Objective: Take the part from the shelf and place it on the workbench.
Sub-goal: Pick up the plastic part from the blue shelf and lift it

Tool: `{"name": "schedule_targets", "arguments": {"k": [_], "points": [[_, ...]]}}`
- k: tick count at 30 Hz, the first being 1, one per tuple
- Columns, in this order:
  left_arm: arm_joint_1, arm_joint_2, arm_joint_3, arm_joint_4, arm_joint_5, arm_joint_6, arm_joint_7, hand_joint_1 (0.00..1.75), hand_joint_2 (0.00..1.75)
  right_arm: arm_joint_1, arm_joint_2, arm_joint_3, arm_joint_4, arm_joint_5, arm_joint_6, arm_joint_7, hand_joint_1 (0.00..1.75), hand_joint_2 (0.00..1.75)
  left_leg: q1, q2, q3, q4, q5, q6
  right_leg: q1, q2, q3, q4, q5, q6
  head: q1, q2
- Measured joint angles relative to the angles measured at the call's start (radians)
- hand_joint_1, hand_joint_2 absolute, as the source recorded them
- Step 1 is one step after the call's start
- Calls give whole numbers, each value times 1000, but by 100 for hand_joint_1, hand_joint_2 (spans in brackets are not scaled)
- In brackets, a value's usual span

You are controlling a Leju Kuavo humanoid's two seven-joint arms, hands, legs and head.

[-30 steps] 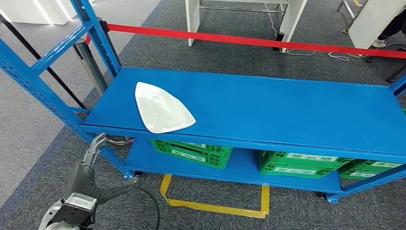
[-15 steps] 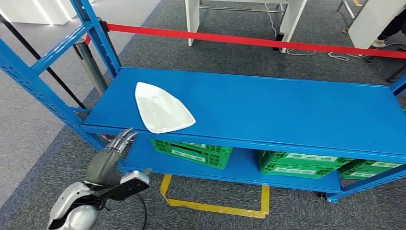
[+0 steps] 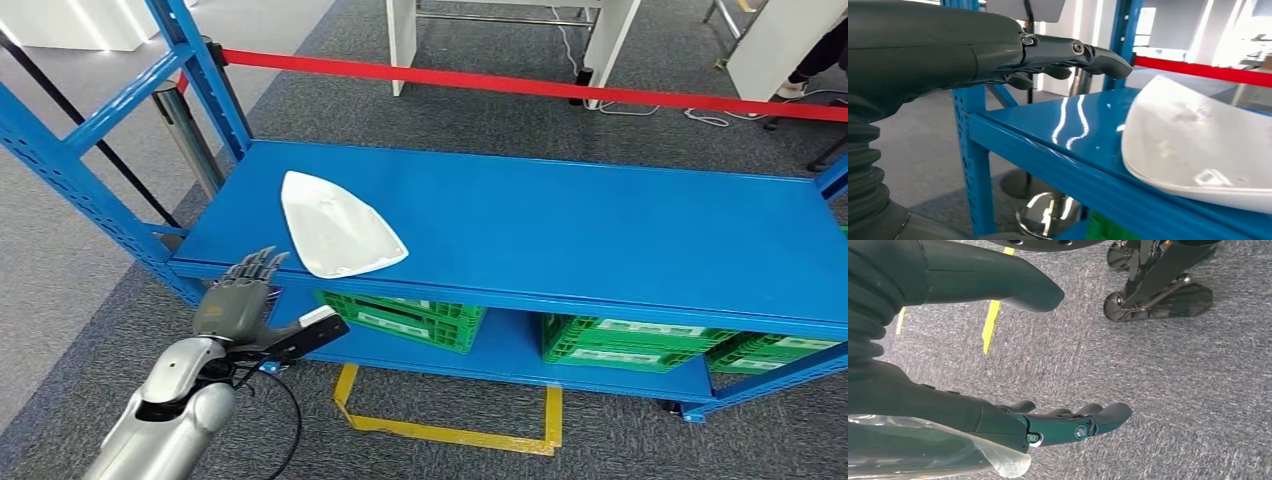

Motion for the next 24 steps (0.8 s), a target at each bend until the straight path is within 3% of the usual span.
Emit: {"name": "schedule_targets", "arguments": {"k": [8, 24], "points": [[-99, -11, -6, 126, -127, 8, 133, 0, 175, -10, -4, 39, 0, 12, 3, 17, 0, 175, 0, 0, 0, 0, 0, 0, 0, 0, 0, 0, 0, 0, 0, 0], [-225, -95, -17, 272, -79, -19, 147, 0, 175, -23, -4, 76, 0, 17, 0, 35, 0, 175, 0, 0, 0, 1, 0, 0, 0, 0, 0, 0, 0, 0, 0, 0]]}}
